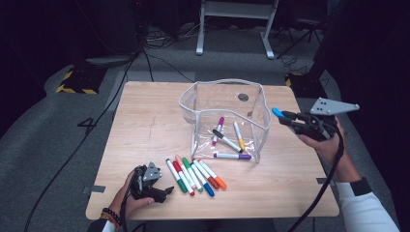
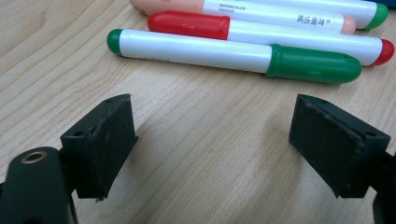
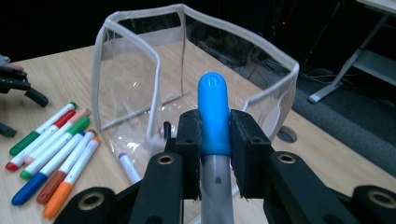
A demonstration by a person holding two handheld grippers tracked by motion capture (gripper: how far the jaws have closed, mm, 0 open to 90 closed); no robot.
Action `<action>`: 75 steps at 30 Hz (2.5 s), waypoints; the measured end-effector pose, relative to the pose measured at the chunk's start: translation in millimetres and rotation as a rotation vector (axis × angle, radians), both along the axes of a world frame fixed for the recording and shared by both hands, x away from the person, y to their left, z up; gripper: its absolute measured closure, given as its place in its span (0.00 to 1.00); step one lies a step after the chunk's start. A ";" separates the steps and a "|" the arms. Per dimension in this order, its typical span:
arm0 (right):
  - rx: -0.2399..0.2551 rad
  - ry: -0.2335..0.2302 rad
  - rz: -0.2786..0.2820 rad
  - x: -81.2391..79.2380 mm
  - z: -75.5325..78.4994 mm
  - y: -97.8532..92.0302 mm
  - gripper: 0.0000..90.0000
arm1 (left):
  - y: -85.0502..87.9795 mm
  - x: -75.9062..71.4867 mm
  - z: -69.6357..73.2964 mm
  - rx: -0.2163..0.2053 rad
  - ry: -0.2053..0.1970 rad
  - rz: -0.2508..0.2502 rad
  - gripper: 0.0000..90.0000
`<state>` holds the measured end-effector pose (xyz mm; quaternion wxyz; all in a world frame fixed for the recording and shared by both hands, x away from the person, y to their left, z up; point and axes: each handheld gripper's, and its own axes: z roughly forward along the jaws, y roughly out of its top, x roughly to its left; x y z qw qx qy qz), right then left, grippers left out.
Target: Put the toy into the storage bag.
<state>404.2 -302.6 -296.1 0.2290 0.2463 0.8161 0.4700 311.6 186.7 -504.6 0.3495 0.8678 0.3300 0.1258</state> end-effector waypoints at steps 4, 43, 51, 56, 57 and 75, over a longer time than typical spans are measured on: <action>-0.017 -0.010 0.029 14.8 18.1 19.8 0.83 | 0.0 0.0 0.0 0.000 0.000 0.000 0.16; -0.454 0.314 0.147 104.3 -16.7 151.3 0.83 | -0.1 -0.1 0.0 0.000 0.000 0.000 0.16; -0.549 0.394 0.256 94.8 -17.4 153.7 0.82 | 0.0 -0.1 0.0 0.000 -0.001 0.001 0.16; -0.549 0.386 0.231 93.5 -19.0 152.3 0.70 | 0.0 -0.1 0.0 0.000 -0.001 0.000 0.16; -0.544 0.383 0.219 93.1 -18.9 151.4 0.67 | 0.0 -0.1 0.0 0.000 -0.001 0.001 0.16; -0.253 0.116 -0.009 41.5 21.0 67.4 0.44 | 0.0 -0.1 0.0 0.000 -0.001 0.000 0.16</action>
